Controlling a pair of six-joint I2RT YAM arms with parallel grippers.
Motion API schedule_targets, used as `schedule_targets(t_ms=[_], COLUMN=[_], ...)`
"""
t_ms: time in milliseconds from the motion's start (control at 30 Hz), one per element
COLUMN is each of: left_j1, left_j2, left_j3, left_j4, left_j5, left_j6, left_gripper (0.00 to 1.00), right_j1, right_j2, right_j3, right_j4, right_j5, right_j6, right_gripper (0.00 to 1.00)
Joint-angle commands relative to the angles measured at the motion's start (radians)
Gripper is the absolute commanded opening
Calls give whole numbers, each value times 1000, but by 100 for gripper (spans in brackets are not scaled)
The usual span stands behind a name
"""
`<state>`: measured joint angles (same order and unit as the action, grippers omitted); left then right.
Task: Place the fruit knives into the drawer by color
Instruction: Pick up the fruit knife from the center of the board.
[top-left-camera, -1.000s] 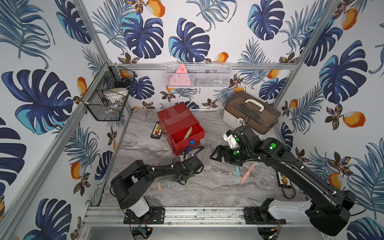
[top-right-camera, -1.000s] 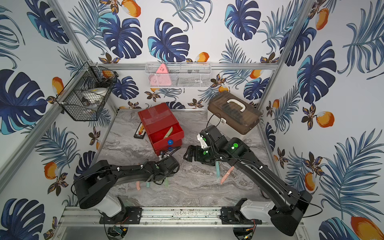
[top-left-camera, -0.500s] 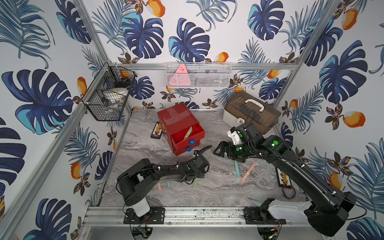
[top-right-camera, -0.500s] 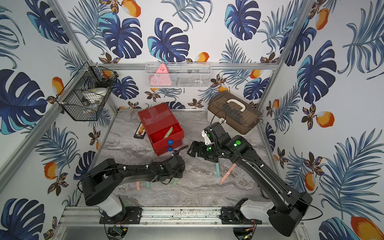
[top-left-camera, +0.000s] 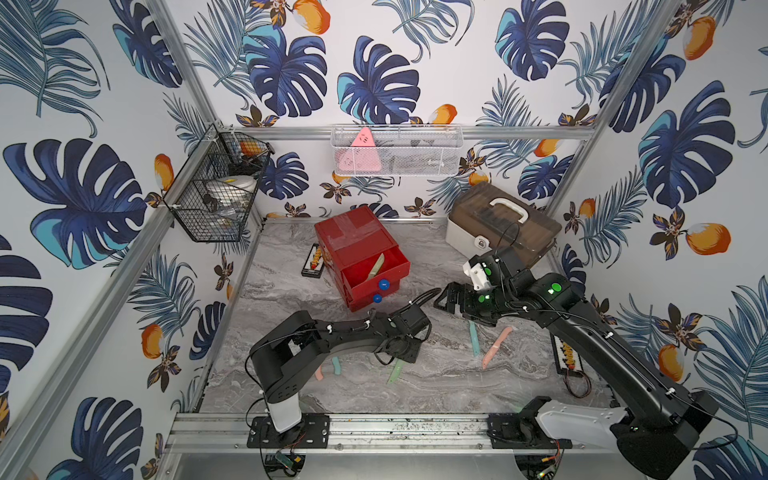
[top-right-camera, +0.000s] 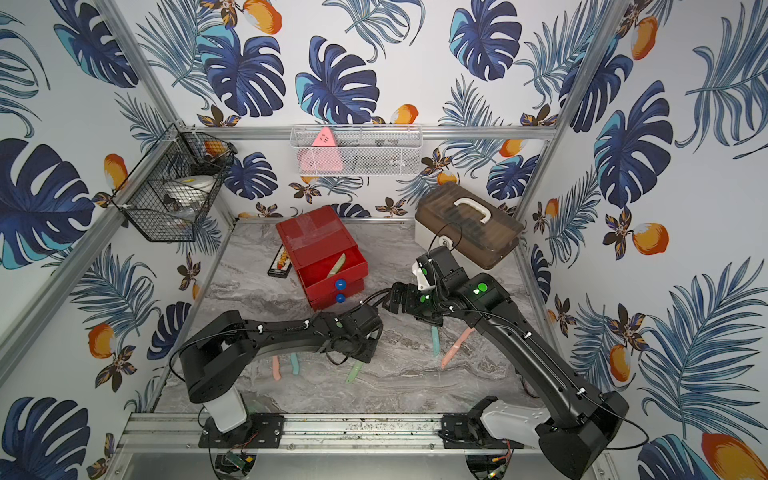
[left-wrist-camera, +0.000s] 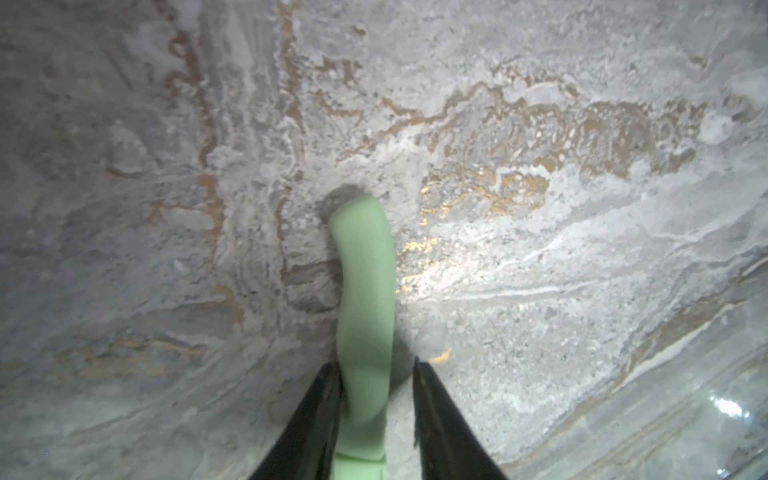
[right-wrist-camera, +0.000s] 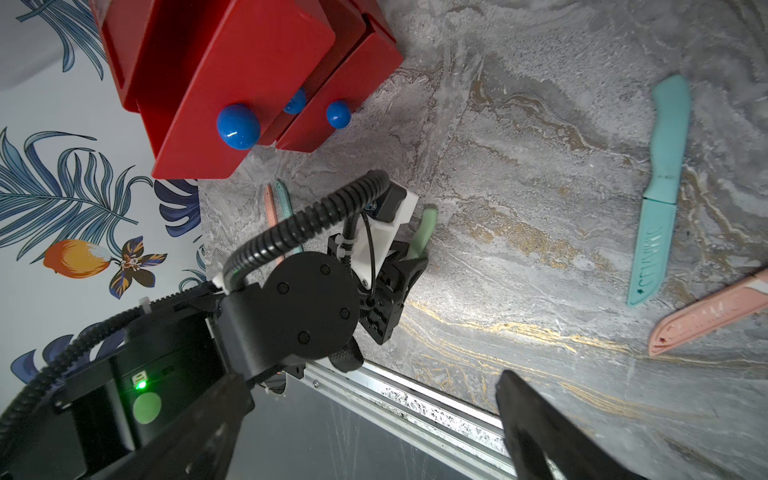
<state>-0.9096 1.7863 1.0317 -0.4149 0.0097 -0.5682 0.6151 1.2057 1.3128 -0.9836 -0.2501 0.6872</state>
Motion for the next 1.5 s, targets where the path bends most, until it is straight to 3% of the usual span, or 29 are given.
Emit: schedule_targets(t_ms=[0,267,567,767,1100,1467], left_j1=[-3,-2,-3,-3,-3,-5], left_j2=[40,107,167,161,127,126], left_j3=[16,51,75,83,140,281], left_j4=[-237,-239,-292,-306,-342,-408], left_j5=[39,27,-10,-16,-5,35], left_j6=[60,62,100,120,129,139], left_gripper=[42,44,33,3,3,4], right_j1=[-6,-31,-73,-88,-103,-103], right_j2=[-7,-22,-41,-52,-127,-339], right_j3=[-8,-22,-32,-39,-72,-413], right_j4=[-3,-8,-22,-25,-76,19], right_j5=[-6,-11,-11,-3,67,-33], right_j6=[-12,-21,-34,-32,18,245], right_gripper=[96,96,96,96,96,95])
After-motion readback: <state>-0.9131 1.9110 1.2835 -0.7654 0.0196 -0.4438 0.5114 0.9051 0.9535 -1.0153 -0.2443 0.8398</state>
